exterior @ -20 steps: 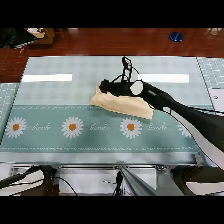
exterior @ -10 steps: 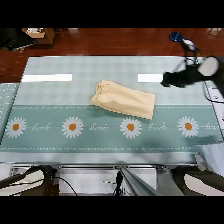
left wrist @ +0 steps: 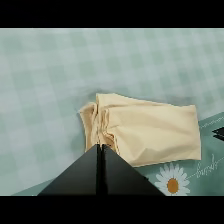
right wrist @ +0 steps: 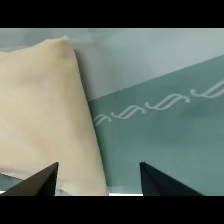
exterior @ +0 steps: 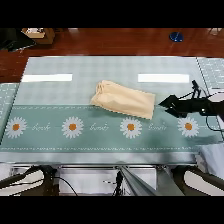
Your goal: Fold the shirts.
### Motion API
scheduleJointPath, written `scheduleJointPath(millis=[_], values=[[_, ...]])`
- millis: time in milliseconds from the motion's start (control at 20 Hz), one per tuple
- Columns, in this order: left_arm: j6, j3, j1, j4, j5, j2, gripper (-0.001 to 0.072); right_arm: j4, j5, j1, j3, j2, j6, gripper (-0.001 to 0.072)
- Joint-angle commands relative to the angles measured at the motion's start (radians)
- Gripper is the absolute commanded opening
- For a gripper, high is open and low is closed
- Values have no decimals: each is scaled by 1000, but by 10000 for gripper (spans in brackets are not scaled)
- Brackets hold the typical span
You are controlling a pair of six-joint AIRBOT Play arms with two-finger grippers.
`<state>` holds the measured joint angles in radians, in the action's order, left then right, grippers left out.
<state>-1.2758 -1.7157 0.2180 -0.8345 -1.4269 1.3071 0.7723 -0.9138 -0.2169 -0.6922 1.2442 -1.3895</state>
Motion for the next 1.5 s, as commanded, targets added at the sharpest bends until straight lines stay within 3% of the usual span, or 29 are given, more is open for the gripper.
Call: scheduleJointPath(millis=[0,100,150,250,300,350,450,550,850,1000,1100,1200,1300,1450], values=[[0,0,0,-1,0,-1,23,-185,116,97,63,64,57,581],[0,0,0,-1,0,-1,23,-354,156,177,63,130,159,577],[0,0,0,-1,0,-1,23,-452,169,213,63,158,223,529],[0,0,0,-1,0,0,23,-664,190,259,63,191,354,300],[0,0,0,-1,0,0,23,-748,188,259,61,192,387,110],[1,0,0,-2,0,0,23,-810,159,246,52,183,415,35],[8,0,0,-16,0,1,23,-801,37,192,-2,140,475,34],[8,0,0,-27,0,10,23,-708,-86,117,-81,56,417,34],[16,36,-22,-27,0,33,23,-86,-377,-143,-434,-301,-120,35],[63,92,-41,-27,1,33,23,68,-541,-324,-564,-418,-236,34],[88,127,-50,-26,0,33,24,237,-707,-449,-635,-451,-247,34],[111,155,-52,-27,0,33,24,459,-849,-568,-687,-457,-193,34],[143,165,-52,-27,-5,34,24,686,-916,-680,-698,-457,-169,34],[177,165,-50,-27,-7,35,24,809,-942,-828,-698,-456,-178,34]])
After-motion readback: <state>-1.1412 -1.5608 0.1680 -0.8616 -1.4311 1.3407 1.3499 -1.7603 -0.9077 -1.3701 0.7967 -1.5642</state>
